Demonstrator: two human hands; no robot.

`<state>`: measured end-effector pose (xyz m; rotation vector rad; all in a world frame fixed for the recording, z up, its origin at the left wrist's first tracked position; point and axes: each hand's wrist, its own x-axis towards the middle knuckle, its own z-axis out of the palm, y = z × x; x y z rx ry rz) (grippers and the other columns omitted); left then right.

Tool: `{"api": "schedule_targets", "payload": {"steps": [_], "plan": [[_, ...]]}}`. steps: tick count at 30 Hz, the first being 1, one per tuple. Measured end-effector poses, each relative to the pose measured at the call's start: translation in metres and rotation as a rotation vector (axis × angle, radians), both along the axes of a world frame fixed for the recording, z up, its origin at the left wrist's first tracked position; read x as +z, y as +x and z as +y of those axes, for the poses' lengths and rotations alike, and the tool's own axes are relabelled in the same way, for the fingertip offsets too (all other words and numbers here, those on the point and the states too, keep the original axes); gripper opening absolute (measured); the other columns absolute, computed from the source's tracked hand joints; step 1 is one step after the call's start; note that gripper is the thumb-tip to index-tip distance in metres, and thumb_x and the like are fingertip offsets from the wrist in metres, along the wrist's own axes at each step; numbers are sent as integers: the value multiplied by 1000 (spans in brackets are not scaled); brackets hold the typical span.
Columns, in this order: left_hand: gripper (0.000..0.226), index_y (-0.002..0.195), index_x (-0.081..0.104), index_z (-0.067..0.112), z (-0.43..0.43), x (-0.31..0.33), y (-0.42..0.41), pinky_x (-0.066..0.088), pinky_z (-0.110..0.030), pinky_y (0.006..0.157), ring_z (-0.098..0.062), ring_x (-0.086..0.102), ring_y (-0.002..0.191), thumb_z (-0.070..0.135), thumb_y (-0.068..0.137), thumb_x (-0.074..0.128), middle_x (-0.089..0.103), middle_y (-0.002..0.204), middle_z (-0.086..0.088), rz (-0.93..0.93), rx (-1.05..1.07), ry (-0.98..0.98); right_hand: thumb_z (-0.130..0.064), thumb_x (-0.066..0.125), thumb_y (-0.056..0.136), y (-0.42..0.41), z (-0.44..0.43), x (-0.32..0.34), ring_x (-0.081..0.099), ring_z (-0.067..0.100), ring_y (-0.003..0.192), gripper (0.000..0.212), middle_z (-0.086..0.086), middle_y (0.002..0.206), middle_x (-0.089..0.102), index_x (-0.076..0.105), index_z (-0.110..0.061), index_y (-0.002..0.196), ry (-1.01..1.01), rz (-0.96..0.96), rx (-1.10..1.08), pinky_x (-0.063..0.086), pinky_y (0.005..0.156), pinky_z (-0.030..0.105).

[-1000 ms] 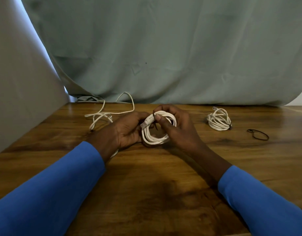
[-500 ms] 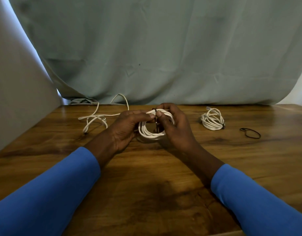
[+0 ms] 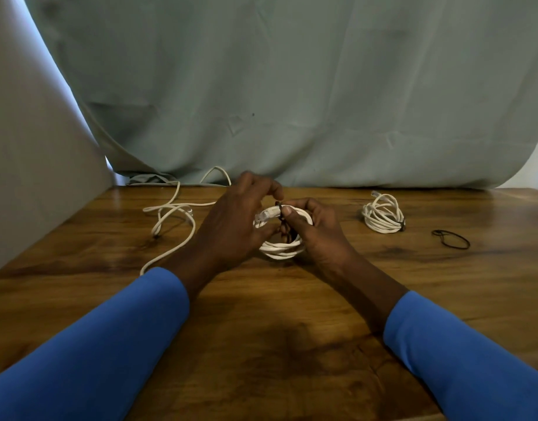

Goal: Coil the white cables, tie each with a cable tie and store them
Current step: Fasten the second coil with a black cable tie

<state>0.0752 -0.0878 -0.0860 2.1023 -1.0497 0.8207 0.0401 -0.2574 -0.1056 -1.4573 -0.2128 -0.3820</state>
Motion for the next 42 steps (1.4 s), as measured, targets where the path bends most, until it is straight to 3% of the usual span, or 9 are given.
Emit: {"api": "schedule_targets", "payload": {"steps": [7, 14, 18, 21, 25, 28, 32, 37, 42], "plan": [[18, 109, 75, 18, 0, 5, 11, 45, -36, 66, -23, 59, 93, 15, 91, 73, 64, 106, -4, -421, -83, 293, -17, 67, 100, 2, -4, -1, 62, 30, 75, 9, 20, 85, 68, 67, -8, 103, 20, 87, 8, 54, 71, 40], [28, 112, 69, 16, -3, 7, 7, 45, -36, 77, -22, 55, 99, 15, 85, 61, 64, 107, -4, -337, -139, 359, -7, 70, 96, 2, -6, -2, 67, 19, 70, 8, 10, 80, 71, 64, -12, 99, 95, 125, 53, 56, 66, 35], [34, 118, 66, 22, -2, 7, 10, 46, -35, 84, -20, 55, 103, 15, 85, 69, 66, 109, 1, -270, -132, 401, -8, 75, 90, 2, -8, -2, 67, 29, 81, 19, 15, 86, 72, 63, -7, 105, 147, 159, 53, 56, 74, 43], [42, 121, 65, 25, -5, 6, 7, 47, -35, 77, -20, 57, 104, 16, 82, 78, 70, 107, 3, -303, -95, 394, -13, 77, 79, 1, -8, -1, 69, 33, 87, 31, 17, 89, 74, 64, -4, 106, 159, 175, 58, 58, 80, 45], [33, 115, 69, 22, -6, 5, 6, 44, -34, 62, -25, 61, 89, 15, 84, 75, 72, 95, 0, -412, -113, 420, -4, 69, 93, 2, -10, -2, 67, 39, 97, 13, 23, 100, 71, 65, -8, 105, 60, 204, 43, 54, 95, 57], [35, 119, 69, 24, -6, 4, 8, 34, -32, 59, -24, 56, 82, 8, 87, 69, 70, 89, 0, -489, -132, 448, -4, 64, 97, 4, -12, -4, 68, 33, 91, 9, 15, 91, 73, 65, -12, 101, -2, 196, 50, 55, 85, 48], [40, 123, 66, 24, -8, 3, 13, 48, -42, 60, -23, 52, 85, 4, 89, 69, 67, 95, -2, -499, -164, 481, -7, 60, 100, 7, -15, -6, 62, 33, 85, 12, 14, 86, 69, 65, -17, 96, -32, 219, 62, 51, 75, 43], [23, 112, 64, 23, -6, 1, 10, 46, -40, 69, -18, 52, 88, 14, 92, 65, 67, 93, 0, -369, -183, 361, -8, 61, 100, 6, -12, -6, 55, 22, 66, 10, 13, 76, 62, 63, -15, 94, -24, 186, 66, 45, 63, 34], [10, 93, 66, 17, -8, -6, 3, 51, -40, 71, -12, 64, 80, 10, 88, 71, 69, 86, 6, -33, -170, -50, -20, 53, 108, 2, -8, -8, 65, -2, 66, 14, -9, 78, 72, 65, -11, 108, -389, 10, -137, 49, 60, 20]]}}
